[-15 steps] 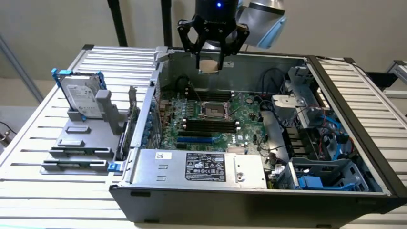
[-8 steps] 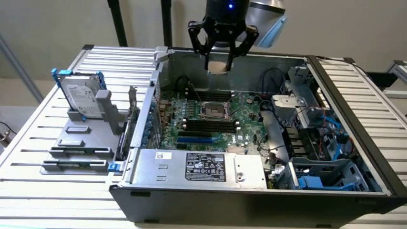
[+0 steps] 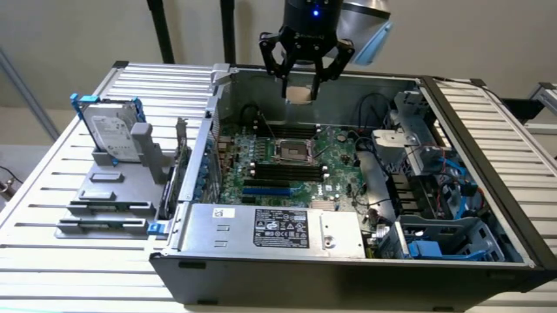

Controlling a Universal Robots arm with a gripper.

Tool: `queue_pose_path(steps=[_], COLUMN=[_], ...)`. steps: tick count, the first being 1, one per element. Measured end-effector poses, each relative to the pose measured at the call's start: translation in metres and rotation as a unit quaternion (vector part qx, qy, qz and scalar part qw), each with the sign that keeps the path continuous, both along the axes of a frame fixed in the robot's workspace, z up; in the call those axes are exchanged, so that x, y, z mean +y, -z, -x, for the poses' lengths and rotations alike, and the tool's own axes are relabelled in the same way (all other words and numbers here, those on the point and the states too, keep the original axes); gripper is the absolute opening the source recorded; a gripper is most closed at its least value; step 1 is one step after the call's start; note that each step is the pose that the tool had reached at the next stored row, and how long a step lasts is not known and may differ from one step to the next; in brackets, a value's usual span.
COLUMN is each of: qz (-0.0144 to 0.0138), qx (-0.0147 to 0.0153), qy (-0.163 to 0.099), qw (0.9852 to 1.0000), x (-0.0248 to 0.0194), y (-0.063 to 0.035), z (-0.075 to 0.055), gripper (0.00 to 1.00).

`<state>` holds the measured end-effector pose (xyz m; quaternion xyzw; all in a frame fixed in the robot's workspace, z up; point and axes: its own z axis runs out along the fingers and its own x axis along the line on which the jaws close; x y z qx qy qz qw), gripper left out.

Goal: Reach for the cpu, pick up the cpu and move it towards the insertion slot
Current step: 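Pick up the cpu and move it towards the insertion slot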

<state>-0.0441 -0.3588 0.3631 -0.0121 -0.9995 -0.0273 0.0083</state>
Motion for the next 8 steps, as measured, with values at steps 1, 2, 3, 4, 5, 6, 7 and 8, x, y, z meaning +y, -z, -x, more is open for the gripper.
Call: queue_pose_path(steps=[1, 2, 3, 4, 5, 6, 7, 8], qz=[0.0001, 0.0001, 0.0001, 0.0001, 0.0001, 0.0001, 0.0001, 0.0001], qx=[-0.0003, -0.0008, -0.0011, -0.0011, -0.0011, -0.0011, -0.0012, -0.0011], qy=[0.001, 0.001, 0.001, 0.001, 0.001, 0.001, 0.001, 0.001], qw=[1.0, 1.0, 1.0, 1.0, 1.0, 1.0, 1.0, 1.0], x=[0.0008, 0.0013, 0.0015, 0.0015, 0.0015, 0.0016, 0.0016, 0.0015], y=[0.0003, 0.0005, 0.0005, 0.0005, 0.0005, 0.0005, 0.0006, 0.0006], z=[0.0, 0.0, 0.0, 0.0, 0.0, 0.0, 0.0, 0.0], gripper=[0.54, 0.54, 0.54, 0.54, 0.54, 0.54, 0.54, 0.54])
